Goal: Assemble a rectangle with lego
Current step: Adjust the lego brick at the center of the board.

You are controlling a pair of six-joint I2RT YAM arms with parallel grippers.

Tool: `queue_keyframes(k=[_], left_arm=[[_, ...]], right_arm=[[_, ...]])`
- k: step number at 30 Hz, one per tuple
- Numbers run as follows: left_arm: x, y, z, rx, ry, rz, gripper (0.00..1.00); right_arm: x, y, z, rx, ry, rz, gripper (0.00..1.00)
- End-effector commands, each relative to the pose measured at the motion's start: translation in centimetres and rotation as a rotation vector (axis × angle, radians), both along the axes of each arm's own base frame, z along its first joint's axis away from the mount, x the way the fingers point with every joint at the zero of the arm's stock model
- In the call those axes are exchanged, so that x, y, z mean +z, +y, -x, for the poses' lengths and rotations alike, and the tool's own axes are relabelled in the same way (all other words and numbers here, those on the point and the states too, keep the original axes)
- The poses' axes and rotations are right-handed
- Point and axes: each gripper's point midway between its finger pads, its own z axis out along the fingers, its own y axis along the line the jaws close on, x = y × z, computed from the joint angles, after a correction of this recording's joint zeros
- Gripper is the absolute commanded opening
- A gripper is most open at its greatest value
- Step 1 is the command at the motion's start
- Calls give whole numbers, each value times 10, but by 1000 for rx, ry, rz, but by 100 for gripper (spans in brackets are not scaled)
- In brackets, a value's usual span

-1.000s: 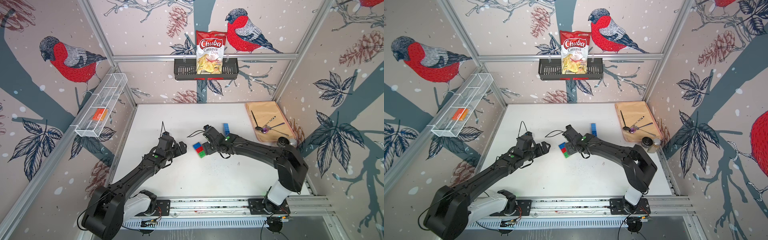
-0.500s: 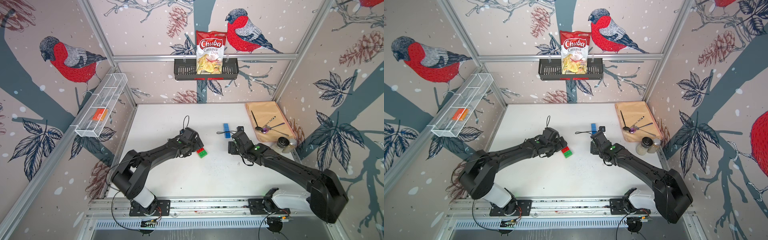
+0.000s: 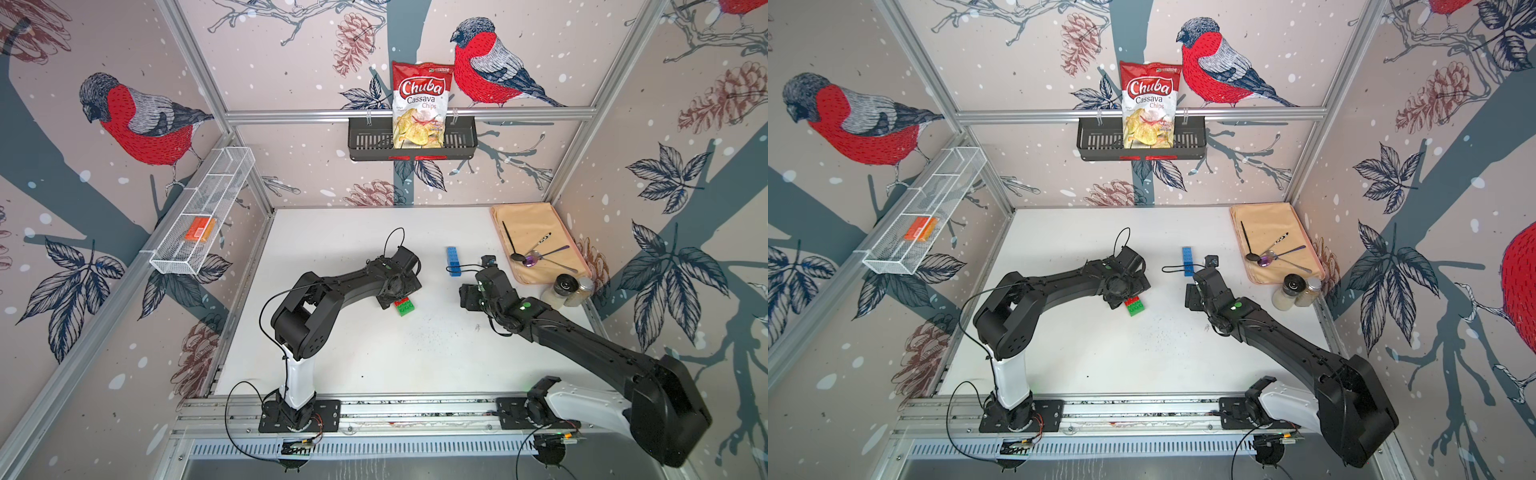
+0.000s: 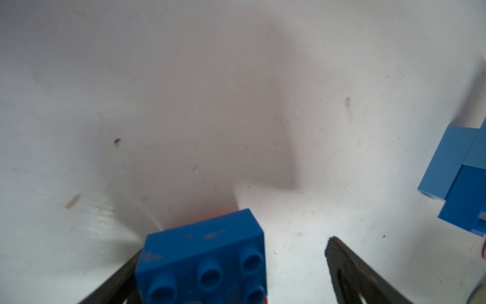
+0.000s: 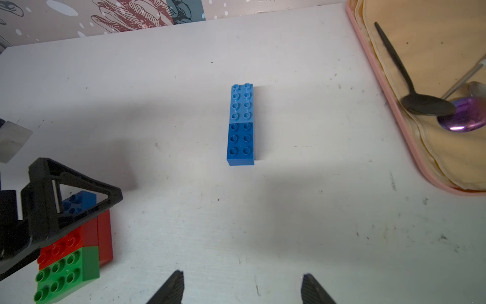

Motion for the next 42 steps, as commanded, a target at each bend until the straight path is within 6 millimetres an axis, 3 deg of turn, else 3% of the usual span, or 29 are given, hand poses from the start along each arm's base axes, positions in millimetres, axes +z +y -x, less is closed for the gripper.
queue_keyframes(k=[1, 11, 21, 26, 32, 37, 42], left_arm=[[-7, 14, 7, -42, 32, -113, 97], [-8, 23, -1, -173, 12, -246, 97], [-10, 13, -8, -212, 0, -228, 97], [-14, 6, 0, -193, 33, -166, 97], [-14, 12, 19, -76, 69, -97, 97], [-1, 7, 16, -93, 11, -97, 97], [29, 3, 4, -200, -119, -196, 97]], right_arm=[[3, 3, -4, 13, -23, -37, 74], [-4, 0, -4, 2, -6, -36, 73], [-9, 1, -6, 1, 9, -33, 73], [-11, 0, -6, -1, 11, -27, 70], [-14, 1, -5, 2, 16, -31, 69], [-15, 3, -3, 14, 17, -42, 69], [-17, -1, -2, 11, 18, -21, 69]])
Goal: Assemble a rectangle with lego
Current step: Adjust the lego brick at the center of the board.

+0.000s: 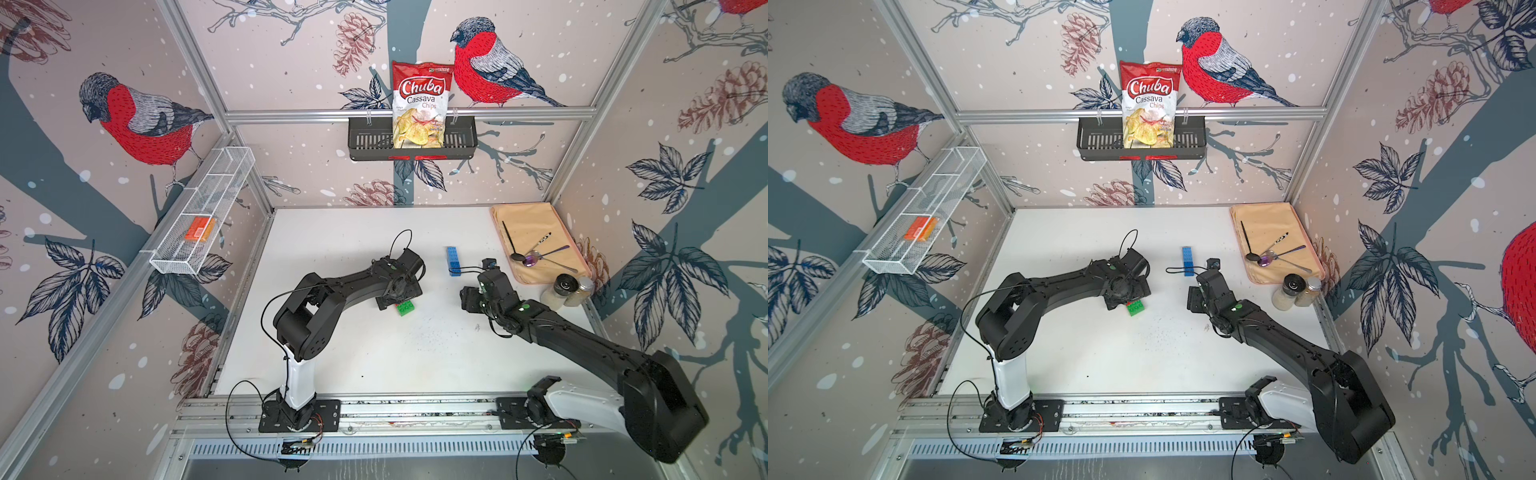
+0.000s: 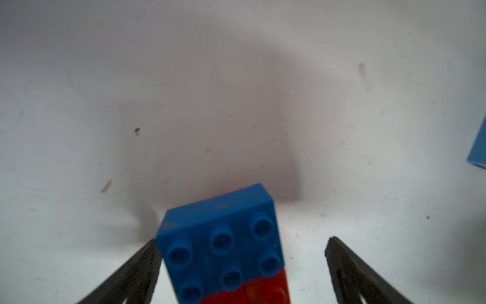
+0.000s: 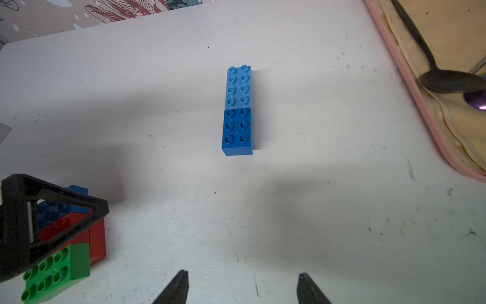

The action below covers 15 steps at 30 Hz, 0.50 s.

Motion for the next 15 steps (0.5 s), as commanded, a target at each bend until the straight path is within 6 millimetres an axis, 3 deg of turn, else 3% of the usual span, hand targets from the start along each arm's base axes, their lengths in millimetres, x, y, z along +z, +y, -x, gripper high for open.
queue_keyframes(k=[1, 8, 15], left_arm=[[23, 2, -8, -79, -94, -85, 97], [31, 3, 17, -27, -30, -18, 97], [34, 2, 20, -28, -40, -45, 97]], right_arm=[[2, -2, -2, -1, -19, 5, 70], [6, -3, -5, -12, -32, -1, 70], [6, 2, -6, -4, -27, -24, 69]])
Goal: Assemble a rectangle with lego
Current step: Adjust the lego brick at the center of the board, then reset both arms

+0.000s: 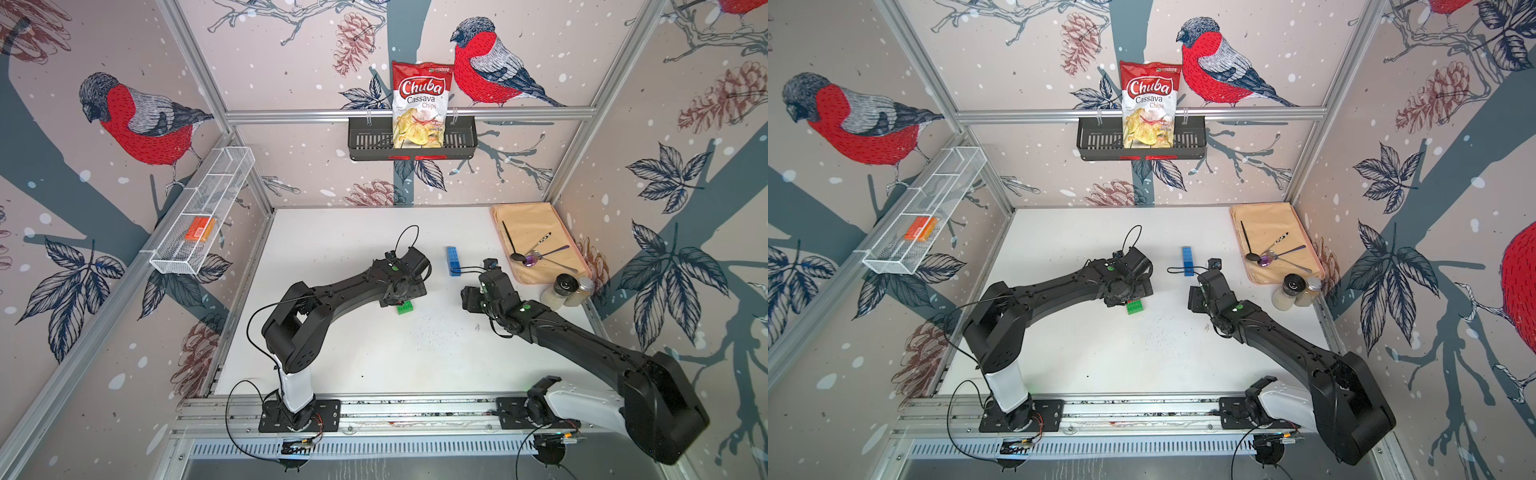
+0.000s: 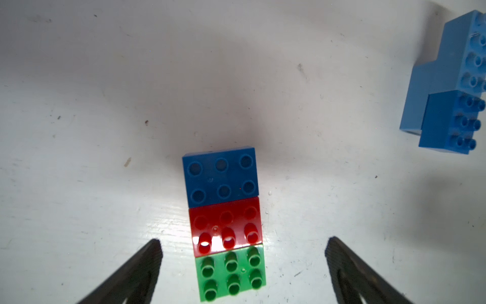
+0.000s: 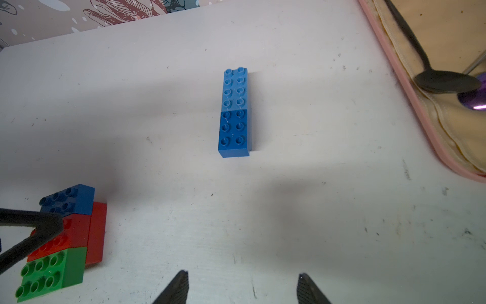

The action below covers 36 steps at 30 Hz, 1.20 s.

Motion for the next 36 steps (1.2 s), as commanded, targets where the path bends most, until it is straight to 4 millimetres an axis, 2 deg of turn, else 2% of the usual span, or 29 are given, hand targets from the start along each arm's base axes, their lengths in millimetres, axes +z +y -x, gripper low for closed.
queue_keyframes(k=[1, 7, 10, 14, 18, 21, 24, 26, 27, 28, 32, 36], left_arm=[[-1, 6, 4, 17, 13, -26, 97], [4, -2, 1, -5, -6, -21, 97], [29, -22, -8, -104, -102, 28, 97], [99, -41, -17, -253, -370, 86, 98], [178, -41, -16, -336, -670, 218, 98], [251, -37, 12, -482, -977, 358, 98], [296, -18, 54, -630, -1259, 424, 98], [309, -4, 68, -664, -1349, 405, 98], [309, 1, 71, -683, -1353, 385, 98], [307, 4, 72, -699, -1344, 370, 98], [294, 22, 68, -683, -1316, 298, 98], [280, 37, 59, -621, -1286, 292, 98]], right_arm=[[6, 4, -4, 7, -19, -20, 69], [7, 2, -3, 7, -25, -12, 69], [8, 1, -3, 6, -31, -8, 69], [17, -4, -6, -5, -61, 9, 71], [41, -9, -9, -3, -133, 2, 73], [66, -6, -8, 43, -223, -28, 75], [91, 2, -2, 119, -329, -82, 76], [104, 3, 2, 139, -396, -122, 78], [111, 2, 3, 139, -432, -143, 82], [115, 0, 5, 130, -451, -159, 98], [126, -7, 7, 101, -504, -200, 100], [121, -14, 2, 48, -482, -224, 100]])
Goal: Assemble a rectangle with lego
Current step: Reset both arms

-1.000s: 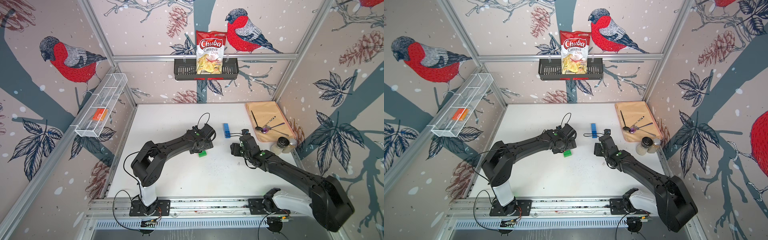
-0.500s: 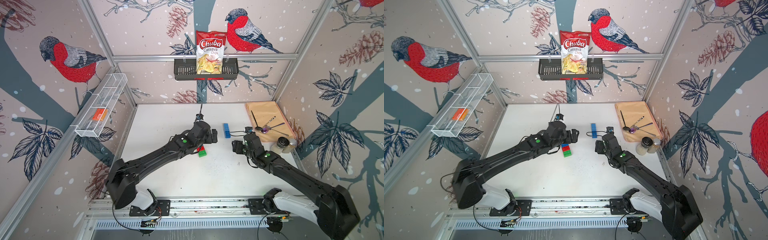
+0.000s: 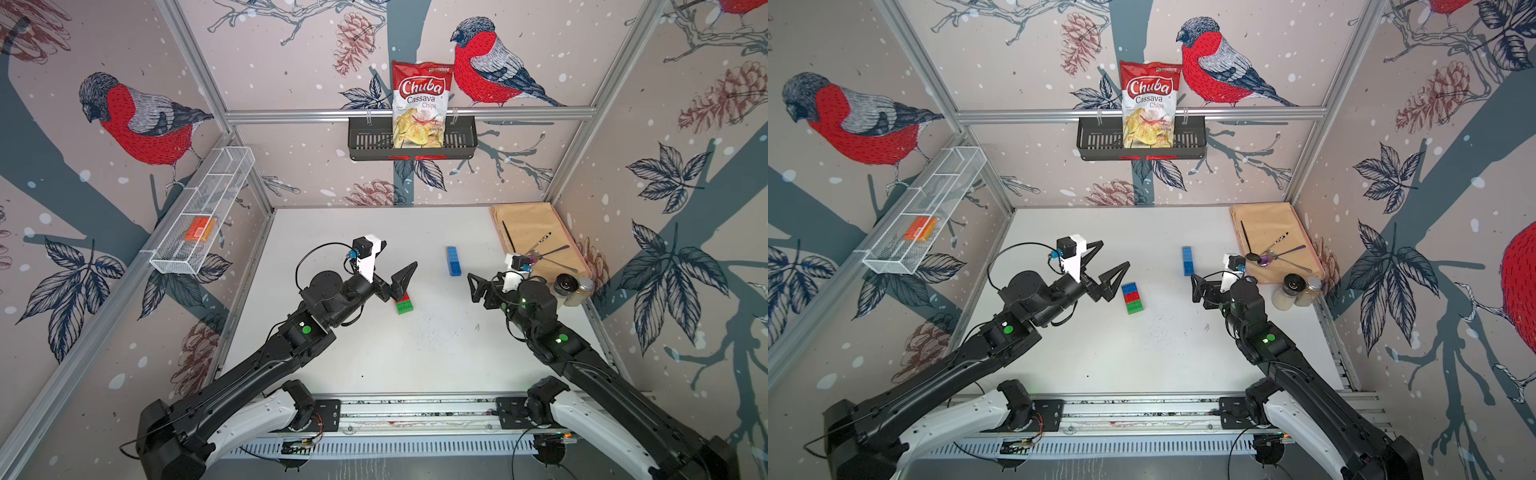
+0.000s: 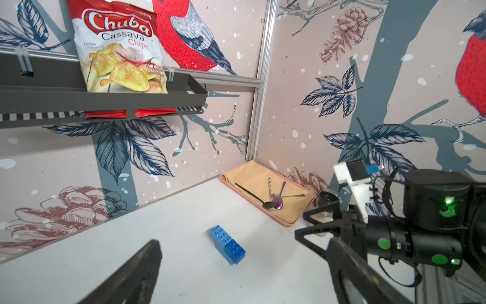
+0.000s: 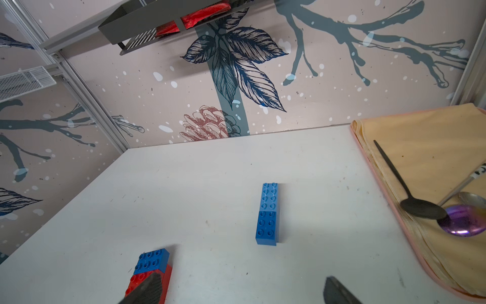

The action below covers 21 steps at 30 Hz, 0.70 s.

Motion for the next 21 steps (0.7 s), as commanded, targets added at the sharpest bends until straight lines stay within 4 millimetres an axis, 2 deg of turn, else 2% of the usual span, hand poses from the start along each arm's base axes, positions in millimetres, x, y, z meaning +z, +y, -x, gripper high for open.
queue_keyframes(k=[1, 7, 8, 10, 11, 14, 17, 21], left_arm=[[-1, 8, -4, 21, -8, 12, 98], [-29, 18, -25, 94, 94, -22, 97], [-35, 20, -29, 104, 112, -26, 95], [-43, 24, -35, 124, 141, -23, 83], [-46, 27, -39, 140, 156, -17, 71], [-58, 35, -51, 179, 205, -13, 0], [-70, 40, -60, 201, 269, -9, 0], [-76, 43, -65, 212, 288, 0, 0]], right_arm=[[6, 0, -6, -17, -8, -56, 100], [-8, 2, -15, -19, 78, -57, 100], [-9, 0, -17, -29, 85, -59, 100], [-10, -4, -21, -44, 93, -63, 100], [-10, -8, -23, -62, 96, -68, 100], [-10, -18, -27, -97, 100, -95, 100], [-11, -23, -29, -100, 109, -127, 100], [-13, -29, -30, -101, 115, -145, 100]])
